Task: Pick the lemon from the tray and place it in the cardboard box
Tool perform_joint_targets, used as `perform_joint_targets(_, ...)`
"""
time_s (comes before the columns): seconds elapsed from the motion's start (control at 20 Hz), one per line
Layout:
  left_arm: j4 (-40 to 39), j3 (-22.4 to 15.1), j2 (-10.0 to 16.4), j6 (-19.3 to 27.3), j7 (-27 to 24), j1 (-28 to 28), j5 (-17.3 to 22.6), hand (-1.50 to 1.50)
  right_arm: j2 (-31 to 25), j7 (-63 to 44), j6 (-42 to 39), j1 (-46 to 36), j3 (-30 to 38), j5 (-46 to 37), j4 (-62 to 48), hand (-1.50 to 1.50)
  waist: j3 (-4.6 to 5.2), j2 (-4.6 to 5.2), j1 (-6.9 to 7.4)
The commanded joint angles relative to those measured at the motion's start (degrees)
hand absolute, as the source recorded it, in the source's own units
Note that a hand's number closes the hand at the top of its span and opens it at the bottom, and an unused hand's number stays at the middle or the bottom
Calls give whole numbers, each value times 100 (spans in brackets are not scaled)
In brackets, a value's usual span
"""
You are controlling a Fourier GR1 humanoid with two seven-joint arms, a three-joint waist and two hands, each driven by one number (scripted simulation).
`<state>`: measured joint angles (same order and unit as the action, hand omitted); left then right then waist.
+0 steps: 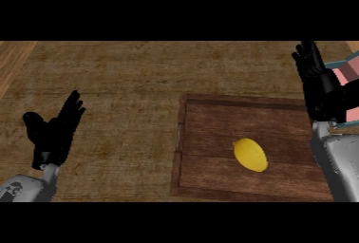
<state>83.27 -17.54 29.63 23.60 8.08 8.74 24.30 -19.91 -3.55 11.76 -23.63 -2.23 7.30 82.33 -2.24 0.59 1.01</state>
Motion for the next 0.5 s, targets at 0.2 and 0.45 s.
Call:
perform_joint_targets(0.2, 873, 511, 3, 39, -277, -42, 170, 0, -769, 503, -1916, 360, 1379, 1828, -686, 150, 207, -66, -41)
perform_joint_targets(0.45, 889, 343, -405, 190, -19, 332, 130, 0, -1261, 1959, -2147, 694, 881, 266, -2214, -150, 208, -14, -19)
